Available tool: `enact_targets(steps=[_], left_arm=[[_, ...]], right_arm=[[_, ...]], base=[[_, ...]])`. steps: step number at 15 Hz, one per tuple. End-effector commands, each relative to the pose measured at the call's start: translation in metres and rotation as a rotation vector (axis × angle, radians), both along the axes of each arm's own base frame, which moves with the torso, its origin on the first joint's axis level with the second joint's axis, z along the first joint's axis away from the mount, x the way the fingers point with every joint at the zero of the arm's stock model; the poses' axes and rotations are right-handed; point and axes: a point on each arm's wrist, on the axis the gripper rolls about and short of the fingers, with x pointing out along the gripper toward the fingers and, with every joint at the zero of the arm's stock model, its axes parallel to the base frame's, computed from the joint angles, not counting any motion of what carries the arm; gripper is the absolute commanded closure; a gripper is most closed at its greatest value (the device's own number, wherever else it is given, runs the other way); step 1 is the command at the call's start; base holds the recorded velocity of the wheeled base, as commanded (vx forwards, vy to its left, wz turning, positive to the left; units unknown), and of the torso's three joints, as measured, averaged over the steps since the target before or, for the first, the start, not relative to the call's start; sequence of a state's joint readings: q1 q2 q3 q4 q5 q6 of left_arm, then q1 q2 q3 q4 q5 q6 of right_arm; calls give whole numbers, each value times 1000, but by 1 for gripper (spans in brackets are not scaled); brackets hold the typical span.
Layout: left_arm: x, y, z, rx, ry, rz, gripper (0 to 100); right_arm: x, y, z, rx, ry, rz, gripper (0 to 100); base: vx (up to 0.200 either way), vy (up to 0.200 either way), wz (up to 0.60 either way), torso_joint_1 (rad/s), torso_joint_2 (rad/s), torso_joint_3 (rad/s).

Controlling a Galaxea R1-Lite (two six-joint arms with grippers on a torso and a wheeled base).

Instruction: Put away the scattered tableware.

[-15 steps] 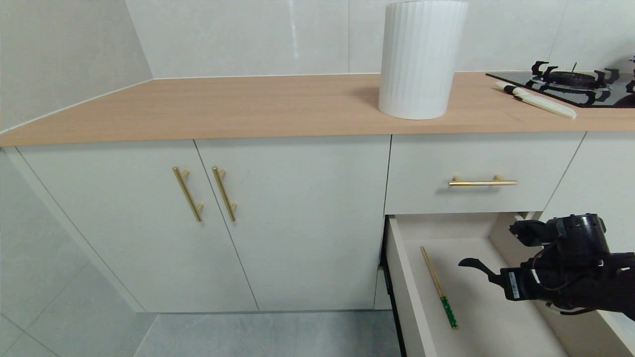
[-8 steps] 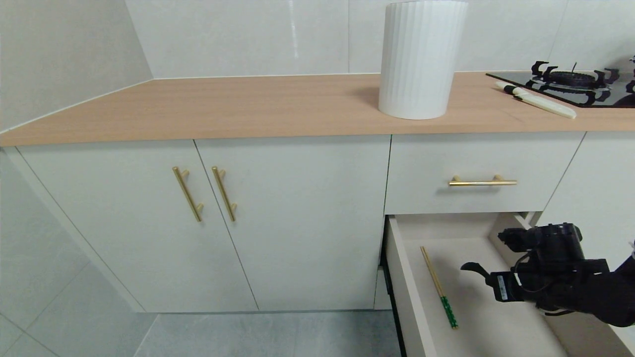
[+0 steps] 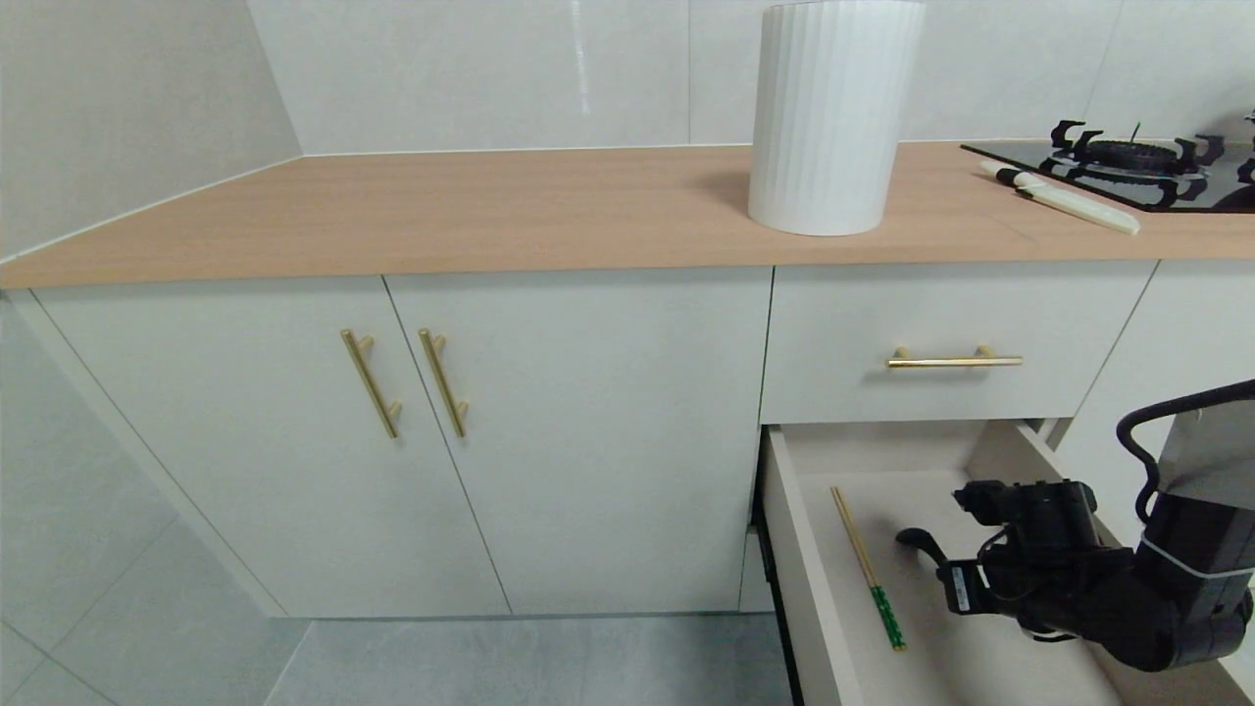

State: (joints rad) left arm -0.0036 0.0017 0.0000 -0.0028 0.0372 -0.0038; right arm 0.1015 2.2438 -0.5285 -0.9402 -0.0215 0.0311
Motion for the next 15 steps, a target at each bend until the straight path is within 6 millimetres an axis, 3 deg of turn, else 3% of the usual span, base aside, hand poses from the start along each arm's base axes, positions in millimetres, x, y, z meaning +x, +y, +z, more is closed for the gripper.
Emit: enact_targets(steps=[1, 10, 11, 15], left_arm=[[0, 0, 0, -1, 0, 2, 0], [0, 0, 0, -1, 0, 2, 0], [0, 0, 0, -1, 0, 2, 0], [0, 0, 0, -1, 0, 2, 0]], right_arm=[[1, 0, -15, -3, 39, 0, 100], [6, 0, -20, -20, -27, -17, 100], [7, 0, -21, -20, -27, -17, 0], [6, -1, -18, -26, -34, -31, 0]], base=[[0, 0, 0, 0, 0, 0], [0, 0, 0, 0, 0, 0], [0, 0, 0, 0, 0, 0], [0, 0, 0, 0, 0, 0]])
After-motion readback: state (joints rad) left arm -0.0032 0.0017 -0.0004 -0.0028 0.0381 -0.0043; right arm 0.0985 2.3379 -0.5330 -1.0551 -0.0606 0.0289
